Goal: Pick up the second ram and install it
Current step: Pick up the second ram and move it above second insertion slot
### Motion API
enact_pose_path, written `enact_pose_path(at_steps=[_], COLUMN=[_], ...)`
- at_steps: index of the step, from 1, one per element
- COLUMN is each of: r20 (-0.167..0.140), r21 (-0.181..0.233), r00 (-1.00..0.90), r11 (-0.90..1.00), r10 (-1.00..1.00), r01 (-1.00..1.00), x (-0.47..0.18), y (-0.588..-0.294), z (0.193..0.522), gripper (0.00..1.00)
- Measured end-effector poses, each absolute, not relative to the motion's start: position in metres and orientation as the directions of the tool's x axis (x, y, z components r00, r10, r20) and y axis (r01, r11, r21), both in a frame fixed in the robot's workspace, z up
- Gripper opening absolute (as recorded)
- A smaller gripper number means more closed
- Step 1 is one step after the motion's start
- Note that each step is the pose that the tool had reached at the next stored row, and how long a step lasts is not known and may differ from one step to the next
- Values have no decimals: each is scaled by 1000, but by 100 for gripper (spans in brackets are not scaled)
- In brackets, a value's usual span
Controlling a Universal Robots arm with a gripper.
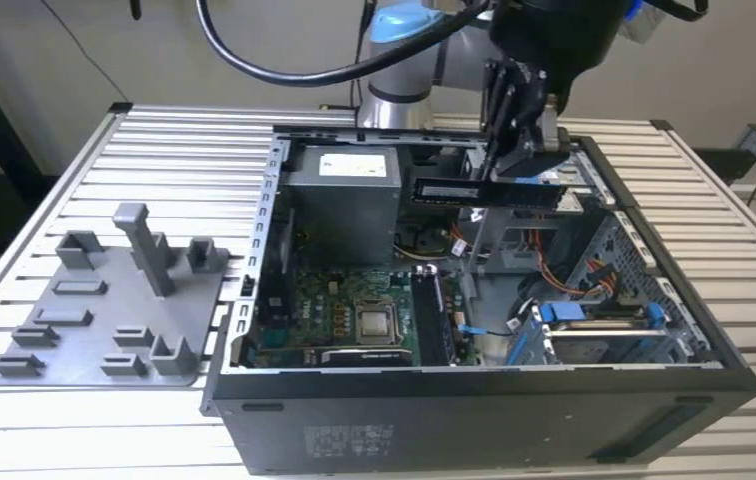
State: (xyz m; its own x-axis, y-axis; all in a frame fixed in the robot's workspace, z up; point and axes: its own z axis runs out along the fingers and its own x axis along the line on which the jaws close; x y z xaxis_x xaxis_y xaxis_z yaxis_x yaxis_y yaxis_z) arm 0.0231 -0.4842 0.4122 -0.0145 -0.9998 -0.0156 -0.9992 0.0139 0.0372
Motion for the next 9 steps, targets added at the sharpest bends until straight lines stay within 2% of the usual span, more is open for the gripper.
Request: enact_pose_path(at_steps=[9], r20=[-16], r21=[37], r00=[-14], r11=[14], r10=[-1000], r01=[-999], x=[31], y=[-484], z=[412], gripper=[14])
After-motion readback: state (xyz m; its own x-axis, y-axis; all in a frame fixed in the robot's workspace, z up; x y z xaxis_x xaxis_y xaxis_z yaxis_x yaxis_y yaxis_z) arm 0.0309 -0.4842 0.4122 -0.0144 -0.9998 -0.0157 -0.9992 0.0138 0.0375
